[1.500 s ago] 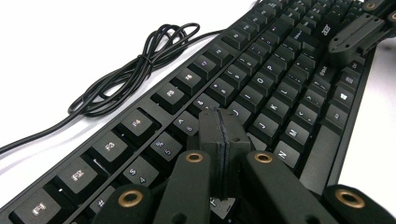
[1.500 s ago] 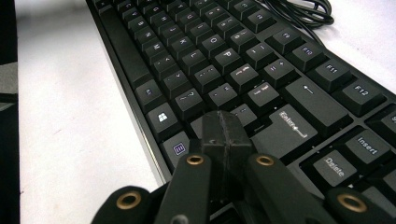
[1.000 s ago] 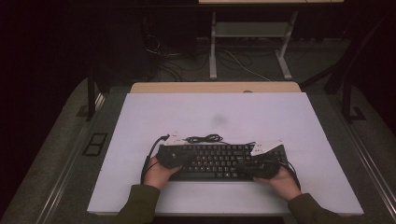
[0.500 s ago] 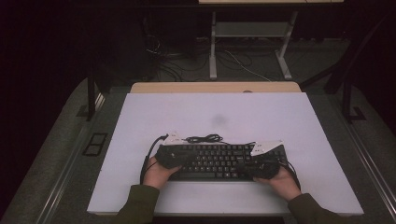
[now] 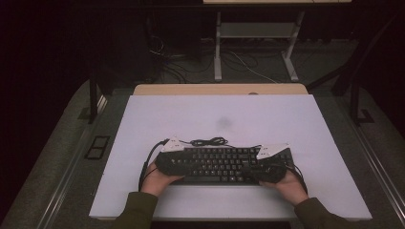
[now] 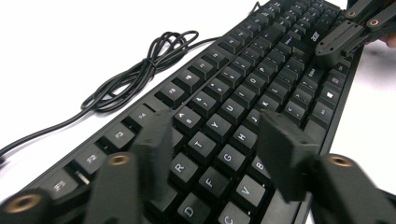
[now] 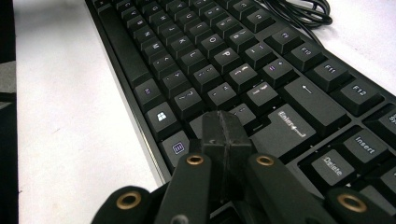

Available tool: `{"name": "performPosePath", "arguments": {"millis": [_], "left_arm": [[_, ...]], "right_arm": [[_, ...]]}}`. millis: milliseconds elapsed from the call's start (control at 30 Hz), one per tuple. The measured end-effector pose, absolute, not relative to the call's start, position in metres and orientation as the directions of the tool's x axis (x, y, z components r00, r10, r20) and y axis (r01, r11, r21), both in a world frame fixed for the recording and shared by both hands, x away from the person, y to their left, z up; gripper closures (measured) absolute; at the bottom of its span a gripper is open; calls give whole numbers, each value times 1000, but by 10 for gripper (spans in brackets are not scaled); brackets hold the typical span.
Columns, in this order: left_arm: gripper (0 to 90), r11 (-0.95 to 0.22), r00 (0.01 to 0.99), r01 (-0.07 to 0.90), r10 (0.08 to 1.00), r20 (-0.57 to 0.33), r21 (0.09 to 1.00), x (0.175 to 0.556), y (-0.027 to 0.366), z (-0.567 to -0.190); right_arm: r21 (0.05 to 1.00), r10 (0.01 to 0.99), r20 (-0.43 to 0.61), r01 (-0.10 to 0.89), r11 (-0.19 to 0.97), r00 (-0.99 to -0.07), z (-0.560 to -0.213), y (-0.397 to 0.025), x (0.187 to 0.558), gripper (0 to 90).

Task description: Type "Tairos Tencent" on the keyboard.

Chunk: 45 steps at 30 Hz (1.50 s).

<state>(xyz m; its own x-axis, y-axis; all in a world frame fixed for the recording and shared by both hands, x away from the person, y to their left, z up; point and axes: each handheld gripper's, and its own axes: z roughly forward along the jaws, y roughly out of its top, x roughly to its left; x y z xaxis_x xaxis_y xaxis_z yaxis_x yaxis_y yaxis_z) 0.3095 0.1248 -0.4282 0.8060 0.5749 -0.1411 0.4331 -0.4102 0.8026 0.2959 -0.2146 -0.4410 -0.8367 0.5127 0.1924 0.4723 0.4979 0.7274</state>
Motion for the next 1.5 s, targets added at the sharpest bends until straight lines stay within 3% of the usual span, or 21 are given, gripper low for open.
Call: {"name": "performPosePath", "arguments": {"millis": [233,733,933,1267,1500], "left_arm": [[169,-413,800,438,585,-136,798,304,133,-428],[161,-397,797,440,586,-147,805,301,140,-430],[168,-393,796,440,586,-149,807,298,143,-430],[174,-381,790,444,594,-153,811,292,150,-429],[180,-364,780,456,602,-167,812,290,153,-431]], "right_arm": [[726,513,192,473,499,-836,-441,-214,296,894],[767,510,216,467,439,-833,-433,-220,297,891],[784,512,237,473,401,-826,-430,-219,299,756],[803,527,273,493,336,-805,-428,-213,309,455],[808,538,286,501,309,-793,-426,-203,315,353]]}}
